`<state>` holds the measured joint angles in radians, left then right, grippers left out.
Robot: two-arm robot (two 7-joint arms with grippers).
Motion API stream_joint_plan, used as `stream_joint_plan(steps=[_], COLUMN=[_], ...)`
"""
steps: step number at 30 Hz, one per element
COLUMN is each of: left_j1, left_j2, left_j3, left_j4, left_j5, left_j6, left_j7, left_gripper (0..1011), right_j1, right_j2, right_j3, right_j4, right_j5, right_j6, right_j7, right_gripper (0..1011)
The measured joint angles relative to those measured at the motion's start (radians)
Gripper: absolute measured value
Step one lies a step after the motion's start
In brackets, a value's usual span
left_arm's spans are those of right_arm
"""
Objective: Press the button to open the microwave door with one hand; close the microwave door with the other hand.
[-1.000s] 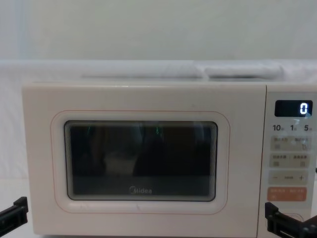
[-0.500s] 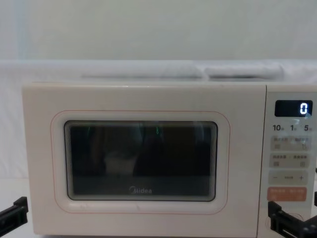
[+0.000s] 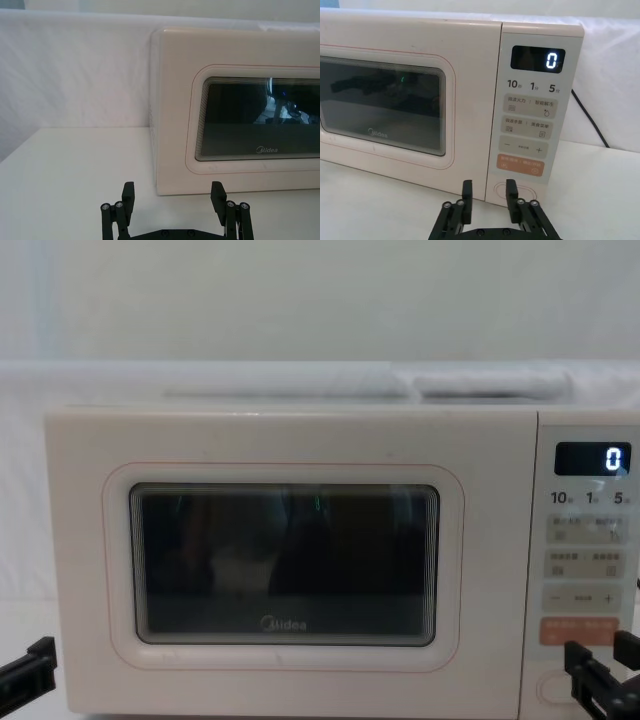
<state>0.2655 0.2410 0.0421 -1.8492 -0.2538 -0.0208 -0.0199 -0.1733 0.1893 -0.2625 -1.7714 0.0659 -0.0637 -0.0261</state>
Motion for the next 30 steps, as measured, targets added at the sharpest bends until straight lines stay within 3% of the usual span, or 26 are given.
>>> stream_joint_plan(steps=[15,30], left_j1=[0.000,0.000], left_j2=[0.000,0.000], left_j3=[0.000,0.000], left_j4=[0.000,0.000], left_j5=[0.000,0.000], left_j6=[0.000,0.000], left_j7=[0.000,0.000], left_gripper=[1001,1001], right_j1=[0.000,0.000], right_j2=[0.000,0.000], right_j3=[0.000,0.000], right_j4=[0.000,0.000], right_j5=[0.000,0.000], right_j6=[0.000,0.000], right_j7=[0.000,0.000], right_gripper=[2,0])
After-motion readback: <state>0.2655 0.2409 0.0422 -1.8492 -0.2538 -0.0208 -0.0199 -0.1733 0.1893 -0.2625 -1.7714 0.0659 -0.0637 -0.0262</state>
